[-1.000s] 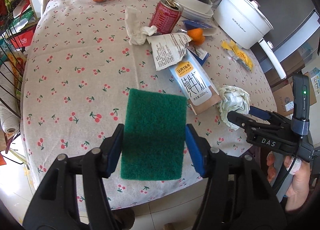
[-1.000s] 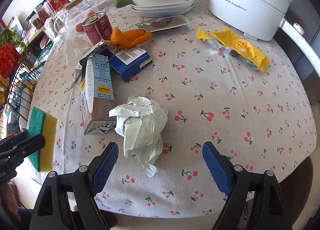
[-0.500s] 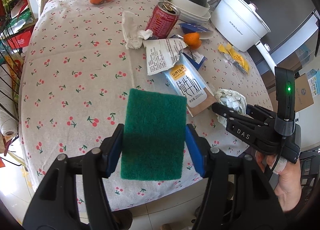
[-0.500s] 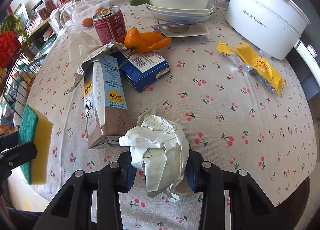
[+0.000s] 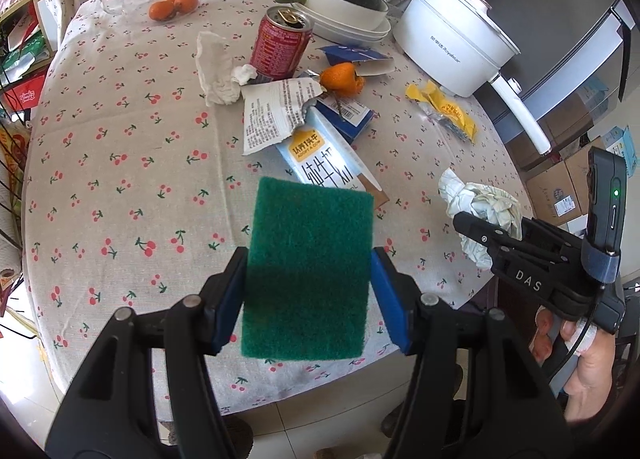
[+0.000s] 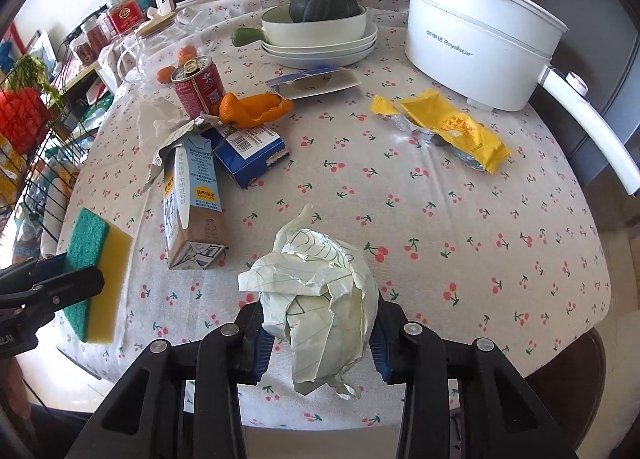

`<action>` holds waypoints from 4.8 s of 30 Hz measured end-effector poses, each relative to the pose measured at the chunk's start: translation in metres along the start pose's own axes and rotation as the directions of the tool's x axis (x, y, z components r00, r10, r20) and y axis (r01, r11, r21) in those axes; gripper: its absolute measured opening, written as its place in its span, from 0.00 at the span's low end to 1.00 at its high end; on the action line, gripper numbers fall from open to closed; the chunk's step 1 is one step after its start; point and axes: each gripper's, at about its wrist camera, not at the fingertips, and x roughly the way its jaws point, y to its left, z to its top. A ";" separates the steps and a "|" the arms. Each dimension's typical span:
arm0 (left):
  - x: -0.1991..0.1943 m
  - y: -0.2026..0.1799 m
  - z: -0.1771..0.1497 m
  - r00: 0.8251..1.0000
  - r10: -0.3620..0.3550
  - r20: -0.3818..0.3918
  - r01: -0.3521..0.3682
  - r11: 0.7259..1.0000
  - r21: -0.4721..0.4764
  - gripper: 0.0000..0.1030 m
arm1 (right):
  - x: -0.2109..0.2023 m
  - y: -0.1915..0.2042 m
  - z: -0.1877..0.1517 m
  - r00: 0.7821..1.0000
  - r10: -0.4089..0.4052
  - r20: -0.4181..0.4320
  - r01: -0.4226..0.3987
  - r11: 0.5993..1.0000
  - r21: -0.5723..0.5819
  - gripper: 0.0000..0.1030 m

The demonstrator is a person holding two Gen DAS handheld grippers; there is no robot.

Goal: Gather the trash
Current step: 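Carry the sponge and the paper over the brown bin with both grippers, then open both grippers to drop the sponge and paper into the bin, then grasp the white milk carton with the left gripper, then grasp the blue box with the right gripper while the left holds the milk carton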

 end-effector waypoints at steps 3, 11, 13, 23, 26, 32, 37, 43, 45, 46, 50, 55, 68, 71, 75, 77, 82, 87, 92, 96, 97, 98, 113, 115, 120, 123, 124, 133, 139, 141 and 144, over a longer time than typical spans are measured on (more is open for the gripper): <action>0.001 -0.009 0.000 1.000 -0.007 0.001 0.007 1.000 0.014 0.60 | -0.010 -0.014 -0.006 1.000 -0.005 0.007 0.005 1.000 0.019 0.39; 0.009 -0.040 0.000 1.000 -0.023 -0.010 0.024 0.997 0.068 0.60 | -0.032 -0.058 -0.025 0.999 -0.039 0.007 0.038 0.997 0.069 0.40; 0.012 -0.050 0.000 1.000 -0.028 -0.014 0.029 0.996 0.085 0.60 | -0.037 -0.071 -0.030 0.999 -0.047 0.006 0.046 0.995 0.085 0.40; 0.025 -0.103 -0.006 0.999 -0.045 -0.022 0.049 0.982 0.180 0.60 | -0.060 -0.128 -0.061 0.996 -0.084 -0.002 0.083 0.982 0.172 0.40; 0.029 -0.120 -0.009 0.998 -0.057 -0.025 0.061 0.976 0.209 0.60 | -0.066 -0.145 -0.071 0.995 -0.097 -0.007 0.096 0.976 0.195 0.41; 0.040 -0.156 -0.018 0.996 -0.085 -0.037 0.092 0.958 0.273 0.60 | -0.079 -0.183 -0.097 0.992 -0.123 -0.021 0.124 0.960 0.252 0.41; 0.051 -0.185 -0.026 0.993 -0.104 -0.057 0.116 0.941 0.319 0.60 | -0.085 -0.218 -0.122 0.988 -0.145 -0.047 0.153 0.940 0.305 0.41; 0.066 -0.222 -0.041 0.987 -0.133 -0.095 0.160 0.912 0.378 0.60 | -0.089 -0.252 -0.154 0.983 -0.165 -0.085 0.185 0.918 0.352 0.41; 0.071 -0.234 -0.046 0.984 -0.140 -0.108 0.172 0.902 0.396 0.60 | -0.090 -0.261 -0.164 0.981 -0.170 -0.097 0.194 0.910 0.365 0.41; 0.074 -0.239 -0.048 0.983 -0.145 -0.114 0.179 0.897 0.405 0.60 | -0.089 -0.264 -0.168 0.980 -0.171 -0.104 0.197 0.907 0.372 0.41; 0.083 -0.261 -0.057 0.978 -0.161 -0.133 0.204 0.877 0.436 0.60 | -0.092 -0.279 -0.182 0.983 -0.149 -0.106 0.179 0.893 0.412 0.67; 0.091 -0.282 -0.067 0.972 -0.179 -0.149 0.229 0.852 0.471 0.60 | -0.102 -0.288 -0.189 0.984 -0.154 -0.089 0.177 0.882 0.436 0.73; 0.109 -0.314 -0.078 0.957 -0.230 -0.177 0.289 0.804 0.520 0.78 | -0.107 -0.294 -0.194 0.981 -0.170 -0.095 0.195 0.875 0.444 0.74; 0.102 -0.313 -0.076 0.973 -0.197 -0.120 0.230 0.805 0.546 0.86 | -0.108 -0.295 -0.195 0.980 -0.173 -0.094 0.197 0.872 0.448 0.74; 0.100 -0.301 -0.069 0.985 -0.149 -0.089 0.173 0.822 0.543 0.92 | -0.110 -0.291 -0.192 0.980 -0.176 -0.089 0.197 0.875 0.443 0.75; 0.098 -0.295 -0.065 0.988 -0.131 -0.077 0.151 0.830 0.536 0.93 | -0.110 -0.288 -0.190 0.980 -0.177 -0.087 0.197 0.877 0.437 0.75; 0.085 -0.271 -0.057 0.994 -0.101 -0.040 0.107 0.851 0.514 0.95 | -0.108 -0.278 -0.179 0.980 -0.181 -0.078 0.197 0.887 0.417 0.77; 0.071 -0.242 -0.047 0.998 -0.058 -0.007 0.054 0.877 0.478 0.96 | -0.106 -0.261 -0.162 0.982 -0.179 -0.062 0.189 0.903 0.386 0.78; 0.059 -0.203 -0.034 1.000 0.003 0.022 -0.012 0.907 0.421 0.97 | -0.103 -0.236 -0.138 0.986 -0.164 -0.043 0.169 0.924 0.344 0.80; 0.046 -0.162 -0.017 0.997 0.066 0.048 -0.078 0.937 0.340 0.97 | -0.095 -0.211 -0.118 0.988 -0.149 -0.035 0.153 0.941 0.301 0.81; 0.043 -0.151 -0.012 0.996 0.080 0.048 -0.091 0.946 0.310 0.97 | -0.093 -0.204 -0.114 0.989 -0.146 -0.034 0.149 0.945 0.291 0.81; 0.041 -0.139 -0.007 0.995 0.091 0.045 -0.100 0.956 0.277 0.97 | -0.090 -0.198 -0.109 0.989 -0.142 -0.031 0.146 0.949 0.279 0.81; 0.061 -0.034 0.049 0.992 0.124 -0.003 -0.124 0.990 -0.064 0.77 | -0.048 -0.127 -0.056 0.992 -0.113 -0.052 0.120 0.981 0.153 0.82; 0.071 -0.029 0.050 0.993 0.114 -0.027 -0.116 0.988 -0.101 0.69 | -0.044 -0.124 -0.054 0.992 -0.114 -0.057 0.122 0.981 0.153 0.82; 0.084 -0.024 0.052 0.993 0.109 -0.036 -0.114 0.982 -0.152 0.64 | -0.038 -0.120 -0.052 0.990 -0.122 -0.070 0.131 0.980 0.147 0.82; 0.083 -0.021 0.053 0.995 0.093 -0.033 -0.097 0.979 -0.177 0.62 | -0.037 -0.120 -0.054 0.989 -0.130 -0.077 0.140 0.979 0.145 0.82; 0.081 -0.022 0.053 0.995 0.092 -0.031 -0.096 0.981 -0.171 0.59 | -0.037 -0.121 -0.055 0.988 -0.132 -0.078 0.142 0.979 0.147 0.82; 0.030 -0.022 0.037 1.000 0.011 0.017 -0.010 0.999 -0.051 0.50 | -0.032 -0.108 -0.043 0.990 -0.125 -0.072 0.134 0.979 0.150 0.82; -0.020 -0.008 0.024 0.994 -0.017 0.109 0.016 1.000 0.013 0.50 | -0.021 -0.076 -0.026 0.994 -0.097 -0.054 0.104 0.986 0.132 0.82; -0.034 0.002 0.020 0.989 -0.009 0.146 0.006 1.000 0.020 0.50 | -0.015 -0.060 -0.020 0.995 -0.086 -0.047 0.091 0.990 0.111 0.82; -0.051 0.023 0.016 0.982 0.021 0.190 -0.021 1.000 -0.002 0.50 | -0.003 -0.034 -0.004 0.997 -0.058 -0.051 0.061 0.996 0.066 0.82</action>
